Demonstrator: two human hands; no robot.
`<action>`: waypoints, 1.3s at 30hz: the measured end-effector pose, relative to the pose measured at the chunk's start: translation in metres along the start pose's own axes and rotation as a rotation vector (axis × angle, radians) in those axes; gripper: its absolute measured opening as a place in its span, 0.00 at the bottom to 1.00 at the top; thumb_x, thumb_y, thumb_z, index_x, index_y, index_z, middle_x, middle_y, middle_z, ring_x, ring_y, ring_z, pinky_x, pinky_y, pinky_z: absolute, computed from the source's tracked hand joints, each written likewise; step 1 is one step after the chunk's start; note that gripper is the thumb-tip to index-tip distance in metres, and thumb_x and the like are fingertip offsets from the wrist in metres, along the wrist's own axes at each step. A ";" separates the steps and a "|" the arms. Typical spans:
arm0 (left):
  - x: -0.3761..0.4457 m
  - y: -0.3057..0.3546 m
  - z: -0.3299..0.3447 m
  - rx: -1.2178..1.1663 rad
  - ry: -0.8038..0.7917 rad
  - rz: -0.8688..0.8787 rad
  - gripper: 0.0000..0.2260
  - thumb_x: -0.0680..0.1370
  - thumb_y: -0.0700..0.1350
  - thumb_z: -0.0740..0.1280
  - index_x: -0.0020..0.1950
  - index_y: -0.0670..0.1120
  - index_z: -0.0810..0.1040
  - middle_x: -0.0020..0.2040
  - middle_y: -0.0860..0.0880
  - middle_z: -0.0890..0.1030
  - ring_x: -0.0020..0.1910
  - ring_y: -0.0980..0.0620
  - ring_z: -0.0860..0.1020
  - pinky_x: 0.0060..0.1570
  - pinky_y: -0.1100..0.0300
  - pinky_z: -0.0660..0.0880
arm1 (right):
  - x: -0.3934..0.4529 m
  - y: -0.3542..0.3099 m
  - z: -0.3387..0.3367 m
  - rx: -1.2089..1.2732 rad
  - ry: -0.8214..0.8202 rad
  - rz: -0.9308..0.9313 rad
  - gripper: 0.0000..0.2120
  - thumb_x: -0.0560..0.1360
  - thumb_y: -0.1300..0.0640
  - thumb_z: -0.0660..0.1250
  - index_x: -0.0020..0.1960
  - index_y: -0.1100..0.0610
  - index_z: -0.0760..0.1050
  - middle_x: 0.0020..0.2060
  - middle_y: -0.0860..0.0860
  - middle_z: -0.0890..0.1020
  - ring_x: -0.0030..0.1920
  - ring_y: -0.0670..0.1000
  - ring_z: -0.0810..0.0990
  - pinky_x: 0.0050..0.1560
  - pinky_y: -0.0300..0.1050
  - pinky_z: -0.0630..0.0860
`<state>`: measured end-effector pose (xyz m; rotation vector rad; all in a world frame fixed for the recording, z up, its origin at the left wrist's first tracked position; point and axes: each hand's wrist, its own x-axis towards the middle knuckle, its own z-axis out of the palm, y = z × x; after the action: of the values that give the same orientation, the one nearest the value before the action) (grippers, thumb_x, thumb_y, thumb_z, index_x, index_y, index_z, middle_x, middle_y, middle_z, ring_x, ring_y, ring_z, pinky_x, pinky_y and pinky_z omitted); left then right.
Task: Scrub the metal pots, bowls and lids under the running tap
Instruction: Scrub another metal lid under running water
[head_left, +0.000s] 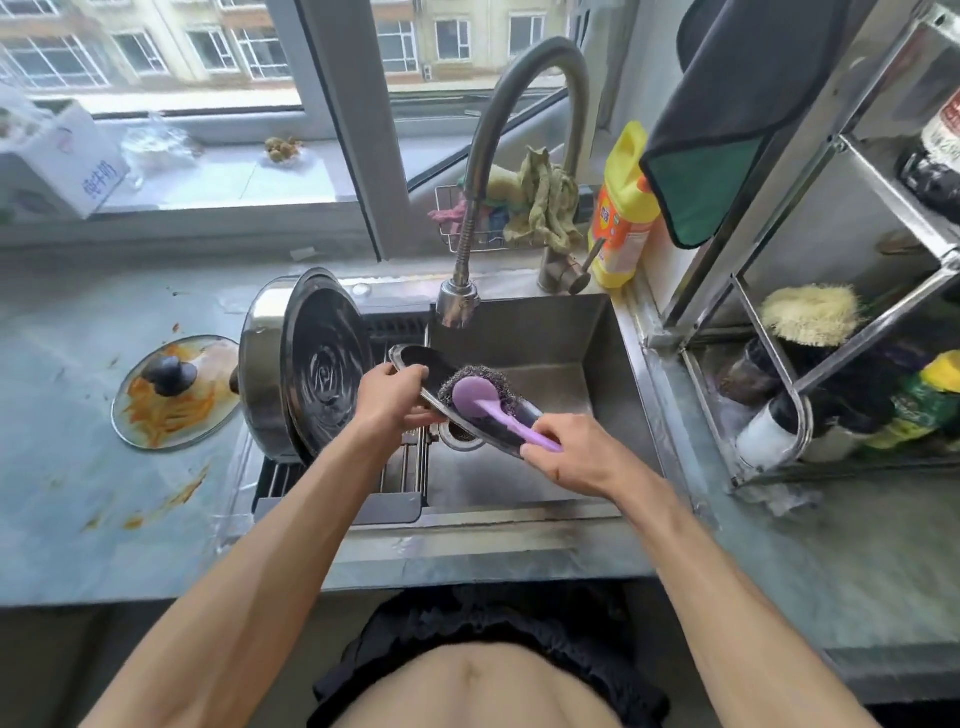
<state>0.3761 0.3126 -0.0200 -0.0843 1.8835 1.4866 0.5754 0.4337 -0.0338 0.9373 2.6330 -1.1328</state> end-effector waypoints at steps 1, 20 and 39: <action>-0.001 0.002 -0.003 -0.010 -0.007 -0.007 0.07 0.81 0.37 0.66 0.59 0.38 0.76 0.51 0.39 0.84 0.33 0.44 0.86 0.33 0.52 0.84 | -0.002 -0.006 -0.001 0.019 -0.004 -0.016 0.16 0.72 0.40 0.69 0.40 0.53 0.75 0.36 0.51 0.79 0.36 0.51 0.77 0.37 0.47 0.72; -0.029 0.078 -0.142 0.869 0.116 0.804 0.13 0.80 0.43 0.67 0.64 0.44 0.82 0.58 0.43 0.83 0.57 0.43 0.81 0.60 0.46 0.78 | 0.006 -0.158 -0.007 -0.104 0.267 -0.211 0.08 0.76 0.56 0.66 0.54 0.57 0.73 0.45 0.58 0.82 0.46 0.61 0.80 0.48 0.52 0.77; 0.011 0.057 -0.184 0.859 -0.071 0.778 0.20 0.82 0.44 0.68 0.74 0.44 0.75 0.77 0.44 0.71 0.77 0.46 0.65 0.77 0.55 0.60 | 0.076 -0.229 0.040 0.172 0.291 0.059 0.05 0.74 0.57 0.66 0.48 0.58 0.73 0.46 0.54 0.80 0.46 0.55 0.76 0.44 0.43 0.68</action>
<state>0.2511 0.1761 0.0341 1.1861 2.4590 0.9306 0.3752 0.3231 0.0523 1.2950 2.7366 -1.3152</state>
